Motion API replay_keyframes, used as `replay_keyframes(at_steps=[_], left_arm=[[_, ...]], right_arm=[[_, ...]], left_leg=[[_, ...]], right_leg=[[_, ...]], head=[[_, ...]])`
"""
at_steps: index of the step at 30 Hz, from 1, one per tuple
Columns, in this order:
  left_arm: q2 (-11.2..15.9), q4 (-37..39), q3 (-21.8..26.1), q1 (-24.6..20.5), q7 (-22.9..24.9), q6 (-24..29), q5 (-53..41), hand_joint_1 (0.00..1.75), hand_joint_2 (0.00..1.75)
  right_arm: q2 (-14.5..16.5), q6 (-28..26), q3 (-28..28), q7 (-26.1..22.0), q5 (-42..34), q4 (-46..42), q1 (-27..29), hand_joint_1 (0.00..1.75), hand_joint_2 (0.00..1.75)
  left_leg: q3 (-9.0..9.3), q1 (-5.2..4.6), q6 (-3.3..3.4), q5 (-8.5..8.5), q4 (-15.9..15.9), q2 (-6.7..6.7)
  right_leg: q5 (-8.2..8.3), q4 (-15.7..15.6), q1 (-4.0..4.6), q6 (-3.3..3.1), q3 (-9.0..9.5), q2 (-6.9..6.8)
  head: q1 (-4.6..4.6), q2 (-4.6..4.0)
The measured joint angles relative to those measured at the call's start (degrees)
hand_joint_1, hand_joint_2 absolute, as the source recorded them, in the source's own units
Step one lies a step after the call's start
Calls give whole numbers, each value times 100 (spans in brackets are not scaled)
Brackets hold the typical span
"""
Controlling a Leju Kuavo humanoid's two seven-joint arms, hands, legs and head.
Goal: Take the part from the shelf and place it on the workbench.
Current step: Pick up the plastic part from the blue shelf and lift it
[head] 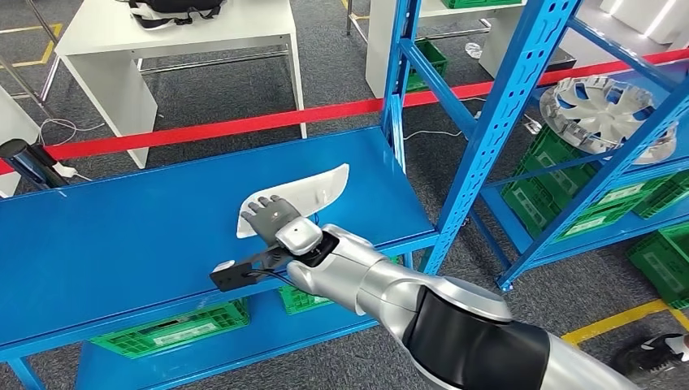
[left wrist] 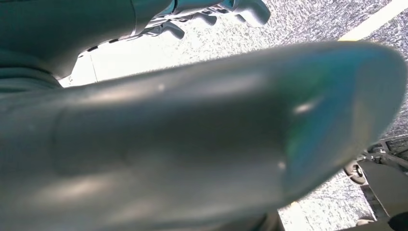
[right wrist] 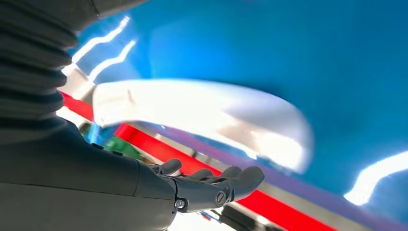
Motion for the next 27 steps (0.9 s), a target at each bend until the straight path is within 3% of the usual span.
replay_keyframes(at_steps=[6, 20, 21, 24, 25, 27], left_arm=[[0, 0, 0, 9, 16, 0, -23, 0, 0], [0, 0, 0, 7, -1, 2, -25, 0, 0], [0, 0, 0, 7, 1, 2, -26, 0, 0], [0, 0, 0, 6, 26, 2, -52, 0, 0], [0, 0, 0, 6, 38, 2, -66, 0, 0], [0, 0, 0, 6, 49, 2, -88, 0, 0]], right_arm=[[-268, 39, 5, 38, 25, 85, 123, 0, 175], [-408, 218, 33, 215, 109, 91, 120, 5, 175], [-413, 224, 36, 223, 109, 91, 120, 37, 175], [-429, 254, 38, 301, 104, 93, 128, 161, 175], [-439, 243, 38, 341, 104, 98, 135, 172, 175], [-465, 170, 38, 432, 127, 119, 165, 175, 175]], left_leg=[[7, 0, -2, 0, -1, 8], [45, 2, -4, -1, -9, 8], [46, 2, -4, -1, -9, 8], [53, 2, -3, -1, -9, 8], [54, 2, -3, -1, -9, 8], [54, 2, -3, -1, -9, 8]], right_leg=[[1, 1, 4, 1, 3, 4], [-13, 1, 11, 7, 31, 4], [-12, 1, 11, 7, 33, 4], [-12, 1, 11, 8, 38, 4], [-12, 1, 11, 8, 39, 4], [-12, 1, 10, 8, 40, 4]], head=[[1, 0], [0, 0], [0, 0], [-1, 0], [-1, 0], [0, 0]])
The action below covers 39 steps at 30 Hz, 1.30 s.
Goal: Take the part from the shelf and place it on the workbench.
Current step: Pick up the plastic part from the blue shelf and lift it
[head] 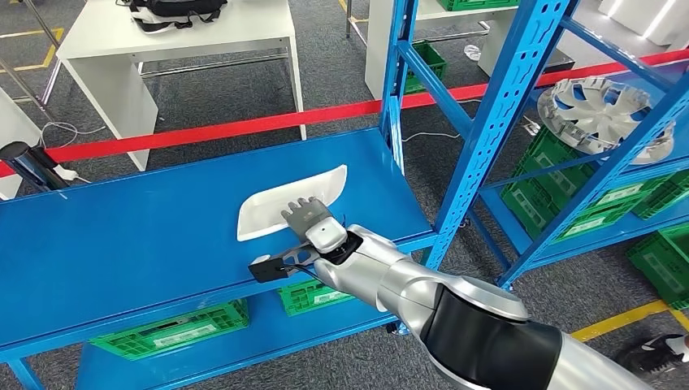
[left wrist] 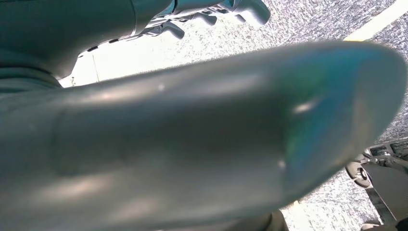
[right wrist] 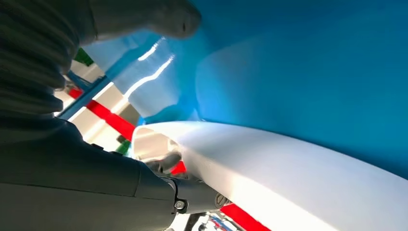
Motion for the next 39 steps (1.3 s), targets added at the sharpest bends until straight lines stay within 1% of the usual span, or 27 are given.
replay_keyframes(at_steps=[3, 10, 15, 21, 39], left_arm=[[2, -1, 0, 1, -39, 0, -25, 0, 0], [4, -2, 0, 0, -83, 0, -7, 0, 0], [4, -2, 2, 1, -96, 0, 13, 0, 0], [4, -2, 4, 7, -135, 0, 22, 0, 0], [4, -2, 4, 10, -153, 0, 22, 0, 0]], right_arm=[[-50, -125, 0, 104, 56, 51, 66, 175, 175], [-129, -295, 2, 169, 144, 111, 112, 175, 175], [-142, -311, 2, 133, 188, 111, 70, 170, 175], [-148, -338, 2, 101, 207, 111, 61, 173, 175], [-166, -352, 2, 96, 209, 111, 62, 173, 175]], left_leg=[[-1, 0, 0, 0, 0, -1], [10, -1, 0, -3, 0, 2], [22, -1, -1, -7, -1, 0], [36, 0, -1, -6, -1, -1], [42, -1, 2, -6, -1, -2]], right_leg=[[1, 0, -1, 2, 3, 0], [-2, 0, 0, 6, 10, 2], [-12, 0, 0, 11, 24, -2], [-12, 0, 0, 12, 38, -3], [-10, 0, -8, 14, 44, -3]], head=[[0, 0], [1, 0], [0, 0], [-1, 0], [-1, 0]])
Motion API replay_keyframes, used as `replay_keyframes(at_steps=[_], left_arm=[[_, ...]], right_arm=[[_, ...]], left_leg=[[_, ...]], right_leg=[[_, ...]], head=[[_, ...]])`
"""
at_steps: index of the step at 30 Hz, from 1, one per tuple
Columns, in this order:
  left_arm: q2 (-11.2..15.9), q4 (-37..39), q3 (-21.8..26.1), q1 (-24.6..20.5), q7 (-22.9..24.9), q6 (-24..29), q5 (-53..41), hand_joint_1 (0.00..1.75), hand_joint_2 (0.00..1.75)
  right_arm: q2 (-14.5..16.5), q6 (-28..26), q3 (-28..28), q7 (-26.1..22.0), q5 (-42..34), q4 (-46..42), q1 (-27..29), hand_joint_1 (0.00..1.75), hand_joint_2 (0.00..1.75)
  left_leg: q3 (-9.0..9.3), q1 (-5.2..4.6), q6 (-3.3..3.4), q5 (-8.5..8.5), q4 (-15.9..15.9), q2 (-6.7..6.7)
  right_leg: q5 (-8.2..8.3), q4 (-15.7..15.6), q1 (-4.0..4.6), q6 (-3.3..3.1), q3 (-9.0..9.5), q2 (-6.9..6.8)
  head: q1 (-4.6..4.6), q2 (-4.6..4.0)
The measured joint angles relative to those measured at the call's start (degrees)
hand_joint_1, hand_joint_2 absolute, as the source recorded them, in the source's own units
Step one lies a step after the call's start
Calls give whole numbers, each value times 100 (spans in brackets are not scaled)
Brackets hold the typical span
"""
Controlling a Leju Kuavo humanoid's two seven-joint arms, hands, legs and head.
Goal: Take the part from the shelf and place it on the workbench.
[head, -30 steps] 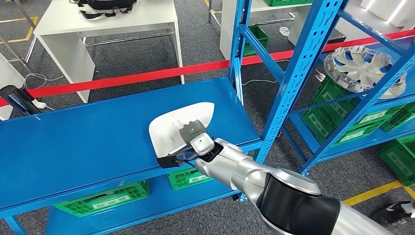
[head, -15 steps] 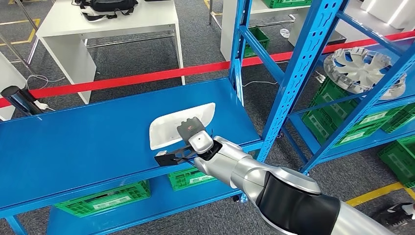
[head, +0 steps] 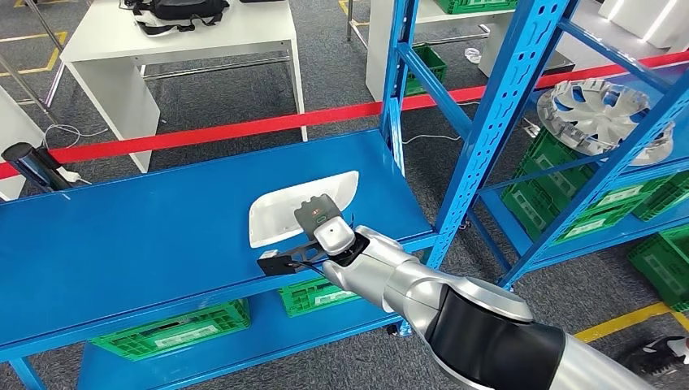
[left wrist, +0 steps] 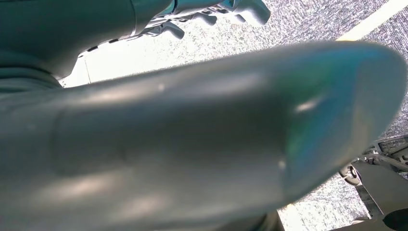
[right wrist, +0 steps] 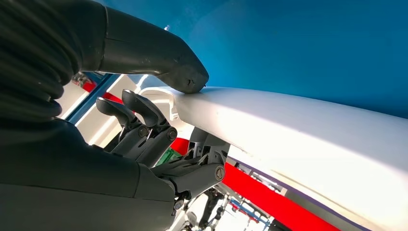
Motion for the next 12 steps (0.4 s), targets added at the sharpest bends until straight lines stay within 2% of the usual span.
replay_keyframes(at_steps=[9, 11, 12], left_arm=[[0, 0, 0, 0, -35, 0, -20, 0, 0], [0, -1, 0, 0, -132, -1, -26, 0, 87], [0, -1, 0, 0, -163, -1, -28, 0, 116]], right_arm=[[-14, -31, 1, -4, -5, 0, -7, 175, 175], [-30, -99, 0, -14, -23, 0, -3, 175, 175], [-34, -121, 0, -16, -30, 0, -2, 175, 175]], left_leg=[[5, 0, 0, 0, 0, 0], [6, 0, 0, 0, 0, 0], [6, 0, 0, 0, 0, 0]], right_leg=[[-1, 0, 0, 0, 5, 0], [-1, 0, 0, 1, 6, 0], [-1, 0, -1, 1, 6, 0]], head=[[0, 0], [0, 0], [0, 0]])
